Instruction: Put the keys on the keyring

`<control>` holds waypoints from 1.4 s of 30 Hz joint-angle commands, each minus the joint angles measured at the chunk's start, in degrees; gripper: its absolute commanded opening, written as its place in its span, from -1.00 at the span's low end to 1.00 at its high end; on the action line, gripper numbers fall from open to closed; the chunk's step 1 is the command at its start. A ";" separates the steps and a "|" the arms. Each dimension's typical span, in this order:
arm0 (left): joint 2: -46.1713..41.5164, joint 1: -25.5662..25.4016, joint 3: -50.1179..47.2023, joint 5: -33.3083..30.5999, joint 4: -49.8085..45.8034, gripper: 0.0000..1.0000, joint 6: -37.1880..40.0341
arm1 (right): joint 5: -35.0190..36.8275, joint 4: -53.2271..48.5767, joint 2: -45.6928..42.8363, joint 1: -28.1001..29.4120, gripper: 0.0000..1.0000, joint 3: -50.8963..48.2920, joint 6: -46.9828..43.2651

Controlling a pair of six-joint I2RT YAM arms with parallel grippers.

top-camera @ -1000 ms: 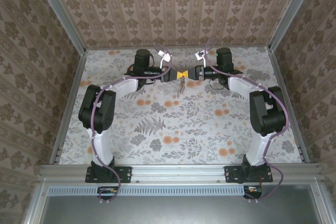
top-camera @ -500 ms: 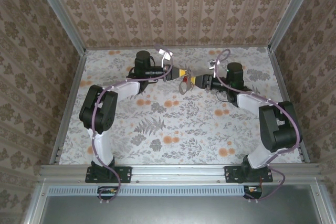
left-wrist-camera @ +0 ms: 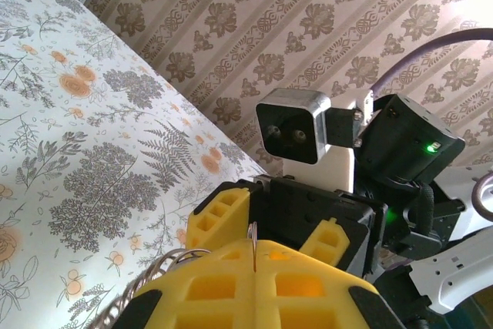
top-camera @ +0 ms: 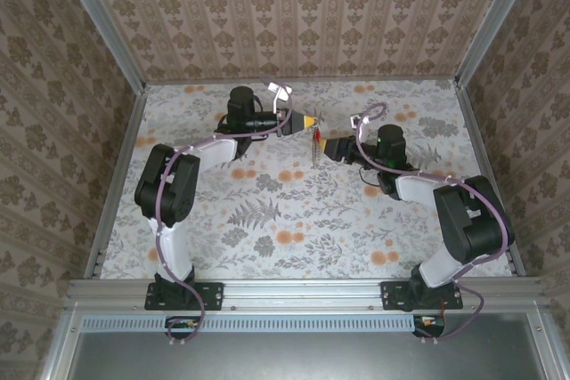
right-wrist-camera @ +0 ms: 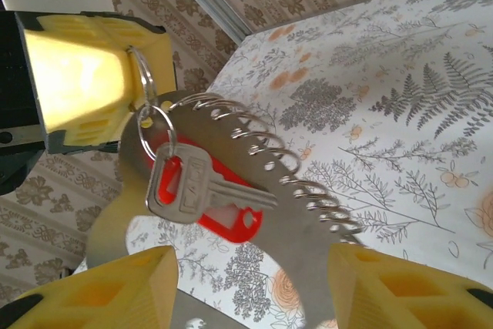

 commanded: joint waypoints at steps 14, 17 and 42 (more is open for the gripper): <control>-0.65 0.12 -0.16 0.41 3.93 -1.00 -1.71 | 2.54 -1.95 0.87 2.60 -0.49 5.36 -4.26; -0.74 0.13 -0.07 0.28 4.15 -1.00 -1.83 | 1.00 -1.41 0.64 3.02 -0.65 4.27 -4.47; -0.74 -0.04 -0.63 0.18 5.99 -1.00 -2.63 | -3.55 0.32 1.05 3.62 -1.00 3.47 -3.57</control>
